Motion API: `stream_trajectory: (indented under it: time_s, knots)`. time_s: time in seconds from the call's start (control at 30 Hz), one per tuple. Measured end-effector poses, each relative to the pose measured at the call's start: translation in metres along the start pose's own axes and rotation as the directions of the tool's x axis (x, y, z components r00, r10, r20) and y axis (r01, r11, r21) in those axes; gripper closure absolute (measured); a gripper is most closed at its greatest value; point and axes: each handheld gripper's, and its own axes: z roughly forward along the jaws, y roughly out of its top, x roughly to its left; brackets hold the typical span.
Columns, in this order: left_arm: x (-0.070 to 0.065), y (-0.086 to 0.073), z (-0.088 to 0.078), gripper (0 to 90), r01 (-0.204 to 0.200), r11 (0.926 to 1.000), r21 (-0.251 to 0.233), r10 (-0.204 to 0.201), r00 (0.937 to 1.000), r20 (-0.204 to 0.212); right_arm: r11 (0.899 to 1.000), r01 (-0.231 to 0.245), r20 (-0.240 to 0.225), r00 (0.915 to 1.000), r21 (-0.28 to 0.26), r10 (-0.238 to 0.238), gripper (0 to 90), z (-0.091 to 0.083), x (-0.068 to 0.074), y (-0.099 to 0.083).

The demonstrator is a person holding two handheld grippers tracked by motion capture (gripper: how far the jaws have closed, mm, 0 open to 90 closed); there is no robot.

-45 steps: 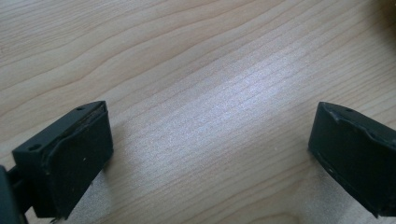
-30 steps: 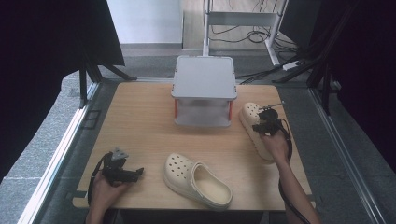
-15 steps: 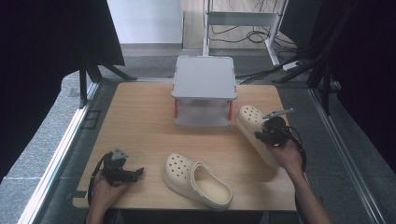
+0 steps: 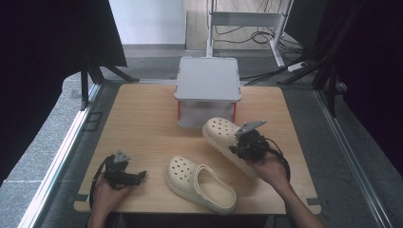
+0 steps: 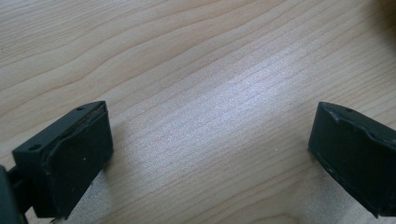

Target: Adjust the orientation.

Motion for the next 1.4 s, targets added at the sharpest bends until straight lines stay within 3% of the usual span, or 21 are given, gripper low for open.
stream_trajectory:
  time_s: [0.2,0.57,0.73,0.83,0.97,1.2,1.27,1.4]
  knots:
    - [0.0,0.0,0.0,0.0,-0.003,1.0,0.0,0.003,1.0,0.0,0.998,0.059,-0.06,0.9966,0.027,-0.058,76.8,0.028,0.022,0.011]
    - [0.0,0.0,0.0,0.0,0.0,1.0,-0.001,0.0,1.0,-0.001,0.991,0.1,-0.168,0.9823,0.091,-0.084,76.3,0.069,0.042,0.011]
    - [0.0,0.0,0.0,0.0,0.0,1.0,-0.001,0.0,1.0,-0.001,0.988,0.101,-0.186,0.9793,0.117,-0.078,74.7,0.071,0.04,0.007]
    - [0.0,0.0,0.0,0.0,0.0,1.0,-0.001,0.0,1.0,-0.001,0.993,0.077,-0.212,0.9757,0.089,-0.056,67.5,0.067,0.035,0.004]
    - [0.0,0.0,0.0,0.0,0.0,1.0,-0.001,0.0,1.0,-0.001,0.996,0.042,-0.263,0.9645,0.081,-0.02,77.3,0.062,0.03,0.001]
    - [0.0,0.0,0.0,0.0,0.0,1.0,-0.001,0.0,1.0,-0.001,0.993,0.058,-0.245,0.9691,0.102,-0.032,77.4,0.056,0.031,0.001]
    - [0.0,0.0,0.0,0.0,0.0,1.0,-0.001,0.0,1.0,0.0,0.987,0.09,-0.256,0.9652,0.13,-0.055,73.9,0.054,0.031,0.0]
    - [0.0,0.0,0.0,0.0,0.0,1.0,-0.001,0.0,1.0,-0.001,0.99,0.086,-0.258,0.9646,0.112,-0.055,62.7,0.045,0.028,-0.001]
